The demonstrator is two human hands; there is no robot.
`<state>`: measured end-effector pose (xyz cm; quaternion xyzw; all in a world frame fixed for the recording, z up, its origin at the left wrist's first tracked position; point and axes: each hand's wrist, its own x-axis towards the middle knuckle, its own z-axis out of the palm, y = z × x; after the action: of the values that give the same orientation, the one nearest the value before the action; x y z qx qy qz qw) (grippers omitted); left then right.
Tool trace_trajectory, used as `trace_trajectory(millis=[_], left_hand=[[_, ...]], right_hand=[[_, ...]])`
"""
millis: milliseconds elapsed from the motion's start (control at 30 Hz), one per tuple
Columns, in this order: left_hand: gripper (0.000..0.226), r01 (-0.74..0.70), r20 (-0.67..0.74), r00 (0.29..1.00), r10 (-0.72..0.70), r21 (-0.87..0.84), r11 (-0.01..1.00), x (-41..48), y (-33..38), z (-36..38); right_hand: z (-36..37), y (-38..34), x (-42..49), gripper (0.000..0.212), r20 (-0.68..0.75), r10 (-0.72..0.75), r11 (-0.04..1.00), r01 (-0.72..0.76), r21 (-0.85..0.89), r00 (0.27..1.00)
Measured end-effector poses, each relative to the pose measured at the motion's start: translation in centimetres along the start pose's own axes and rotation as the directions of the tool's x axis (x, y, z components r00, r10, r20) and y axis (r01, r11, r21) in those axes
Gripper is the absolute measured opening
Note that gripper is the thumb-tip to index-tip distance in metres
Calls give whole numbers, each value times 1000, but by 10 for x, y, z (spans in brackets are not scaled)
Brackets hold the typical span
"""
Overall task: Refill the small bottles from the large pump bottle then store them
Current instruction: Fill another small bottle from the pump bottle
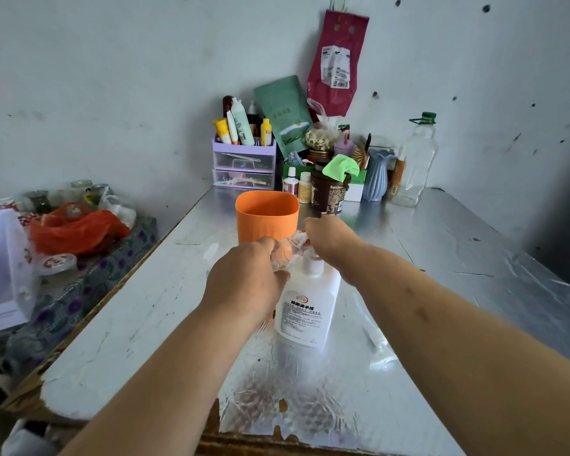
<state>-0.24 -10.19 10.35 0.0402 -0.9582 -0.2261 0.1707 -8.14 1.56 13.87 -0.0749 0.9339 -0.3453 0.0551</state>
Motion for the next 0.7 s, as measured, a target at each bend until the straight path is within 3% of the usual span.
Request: trace_trajectory(millis=[467, 700], left_hand=[[26, 24, 27, 999, -24, 15, 1000, 3, -4, 4], [31, 17, 30, 999, -18, 22, 1000, 0, 1, 0]], right_hand=[[11, 5, 2, 33, 10, -24, 990, 25, -141, 1000], [3, 0, 7, 37, 47, 18, 999, -16, -43, 999]])
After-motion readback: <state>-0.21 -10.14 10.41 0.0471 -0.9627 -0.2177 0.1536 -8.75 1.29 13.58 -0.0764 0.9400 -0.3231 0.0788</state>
